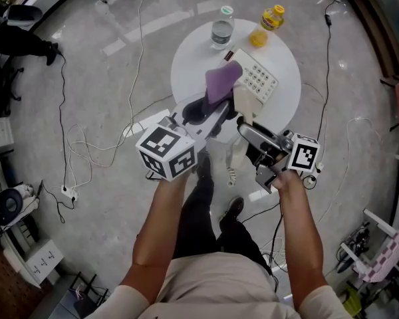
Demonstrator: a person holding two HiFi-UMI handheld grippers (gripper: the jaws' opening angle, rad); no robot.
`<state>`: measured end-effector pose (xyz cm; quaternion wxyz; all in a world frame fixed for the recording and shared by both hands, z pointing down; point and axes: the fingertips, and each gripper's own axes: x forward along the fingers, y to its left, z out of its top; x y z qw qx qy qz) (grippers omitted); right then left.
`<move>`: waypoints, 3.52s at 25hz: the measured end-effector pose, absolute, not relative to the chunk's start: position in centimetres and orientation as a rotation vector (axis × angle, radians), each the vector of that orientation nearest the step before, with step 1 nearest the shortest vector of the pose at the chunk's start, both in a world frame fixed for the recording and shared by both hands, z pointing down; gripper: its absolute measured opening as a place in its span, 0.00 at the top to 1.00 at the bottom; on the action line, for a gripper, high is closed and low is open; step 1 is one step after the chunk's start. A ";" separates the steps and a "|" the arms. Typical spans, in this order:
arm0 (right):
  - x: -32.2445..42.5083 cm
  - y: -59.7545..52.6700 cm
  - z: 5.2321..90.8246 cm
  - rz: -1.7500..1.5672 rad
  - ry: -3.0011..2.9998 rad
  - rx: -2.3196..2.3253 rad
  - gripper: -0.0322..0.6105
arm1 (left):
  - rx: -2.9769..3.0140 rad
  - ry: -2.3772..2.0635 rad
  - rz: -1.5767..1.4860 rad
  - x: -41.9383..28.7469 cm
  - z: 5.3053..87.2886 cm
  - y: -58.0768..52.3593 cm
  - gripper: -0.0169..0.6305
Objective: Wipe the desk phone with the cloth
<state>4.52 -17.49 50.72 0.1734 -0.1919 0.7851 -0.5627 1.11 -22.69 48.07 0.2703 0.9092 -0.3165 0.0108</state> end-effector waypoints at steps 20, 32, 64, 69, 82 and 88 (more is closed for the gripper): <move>7.1 -19.0 49.0 -1.536 2.119 -0.610 0.63 | 2.411 -0.547 -0.121 4.6 46.3 -17.8 0.83; 6.9 -15.8 51.1 -1.407 2.543 -1.019 0.63 | 2.465 -0.688 -0.086 2.2 41.5 -20.5 0.83; 8.5 -18.2 54.2 -0.559 3.414 -1.557 0.63 | 2.617 -0.931 0.554 -6.0 45.5 -20.8 0.83; 8.2 -20.9 56.4 -0.521 3.449 -1.512 0.63 | 2.588 -0.974 0.455 -9.2 45.1 -20.5 0.83; 6.8 -25.8 64.6 -0.561 3.566 -1.444 0.63 | 2.505 -1.004 0.489 -13.6 48.3 -20.0 0.83; 6.4 -26.7 66.8 -0.537 3.626 -1.411 0.63 | 2.487 -1.007 0.499 -14.3 49.2 -20.5 0.83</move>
